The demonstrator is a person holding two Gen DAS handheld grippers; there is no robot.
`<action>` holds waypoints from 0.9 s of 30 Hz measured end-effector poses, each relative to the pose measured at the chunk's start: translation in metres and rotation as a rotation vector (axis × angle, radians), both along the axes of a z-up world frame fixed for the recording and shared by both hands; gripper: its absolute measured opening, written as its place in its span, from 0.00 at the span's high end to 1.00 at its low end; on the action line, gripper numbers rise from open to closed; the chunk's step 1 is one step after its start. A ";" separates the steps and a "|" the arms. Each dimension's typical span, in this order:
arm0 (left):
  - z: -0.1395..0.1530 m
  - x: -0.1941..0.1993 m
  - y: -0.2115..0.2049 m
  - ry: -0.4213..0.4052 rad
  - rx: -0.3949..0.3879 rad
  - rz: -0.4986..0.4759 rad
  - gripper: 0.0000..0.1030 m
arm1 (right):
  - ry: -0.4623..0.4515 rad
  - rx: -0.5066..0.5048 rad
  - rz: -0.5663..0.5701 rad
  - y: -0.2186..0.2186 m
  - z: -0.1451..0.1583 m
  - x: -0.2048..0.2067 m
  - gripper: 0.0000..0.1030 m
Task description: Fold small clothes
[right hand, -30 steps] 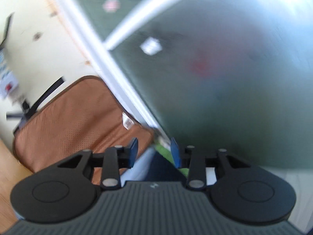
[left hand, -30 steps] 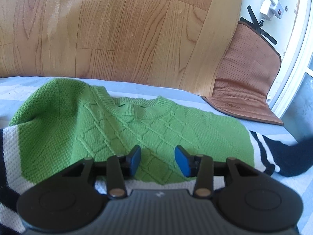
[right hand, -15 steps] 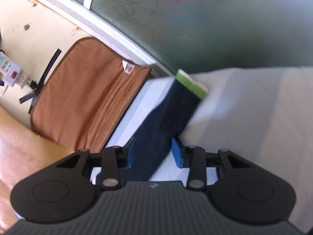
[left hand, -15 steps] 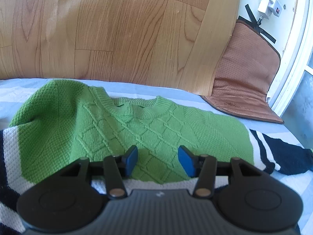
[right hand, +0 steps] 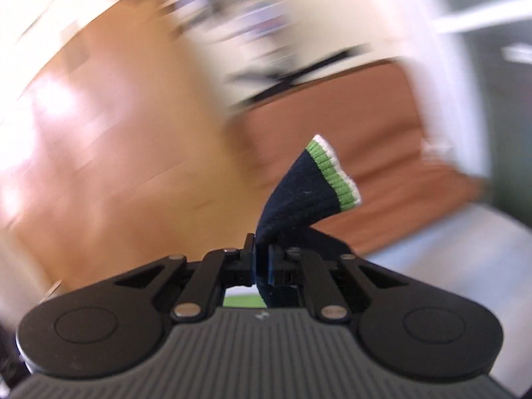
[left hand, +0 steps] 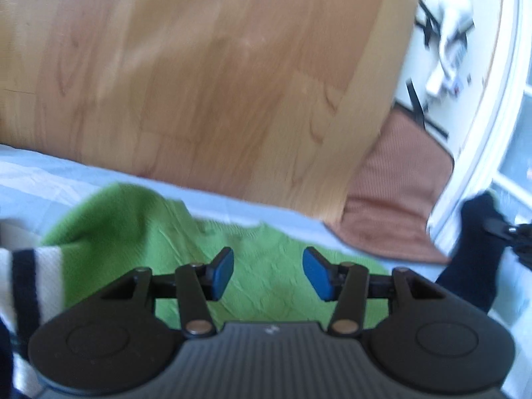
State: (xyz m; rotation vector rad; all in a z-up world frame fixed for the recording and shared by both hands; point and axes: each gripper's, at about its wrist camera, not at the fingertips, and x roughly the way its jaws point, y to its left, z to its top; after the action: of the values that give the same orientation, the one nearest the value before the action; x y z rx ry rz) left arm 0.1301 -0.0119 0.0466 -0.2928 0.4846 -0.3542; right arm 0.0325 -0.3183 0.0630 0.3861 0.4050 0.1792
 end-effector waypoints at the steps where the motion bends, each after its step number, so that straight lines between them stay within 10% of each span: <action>1: 0.004 -0.001 0.006 -0.013 -0.015 0.017 0.53 | 0.026 -0.022 0.072 0.021 -0.004 0.010 0.91; 9: 0.008 0.011 0.039 0.020 -0.086 0.078 0.47 | 0.285 -0.137 0.515 0.123 -0.070 0.038 0.82; 15: -0.003 0.016 0.022 0.074 -0.024 -0.007 0.45 | 0.147 0.063 0.207 0.037 -0.036 0.013 0.67; 19: -0.012 0.018 0.002 0.142 0.079 -0.040 0.42 | 0.171 0.020 -0.047 -0.007 -0.038 0.006 0.52; 22: -0.017 0.018 -0.007 0.175 0.120 -0.075 0.85 | 0.246 0.031 -0.098 -0.017 -0.052 0.017 0.52; 25: -0.015 0.014 -0.005 0.147 0.112 -0.060 0.95 | 0.306 -0.012 -0.067 -0.008 -0.066 0.027 0.89; 27: -0.006 0.007 0.003 0.068 0.106 -0.012 0.95 | 0.209 -0.011 -0.088 0.000 -0.060 0.019 0.89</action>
State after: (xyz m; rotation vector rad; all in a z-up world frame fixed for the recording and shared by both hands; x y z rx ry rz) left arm 0.1366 -0.0093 0.0409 -0.1994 0.5705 -0.3293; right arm 0.0518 -0.3184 0.0028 0.4123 0.5935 0.0510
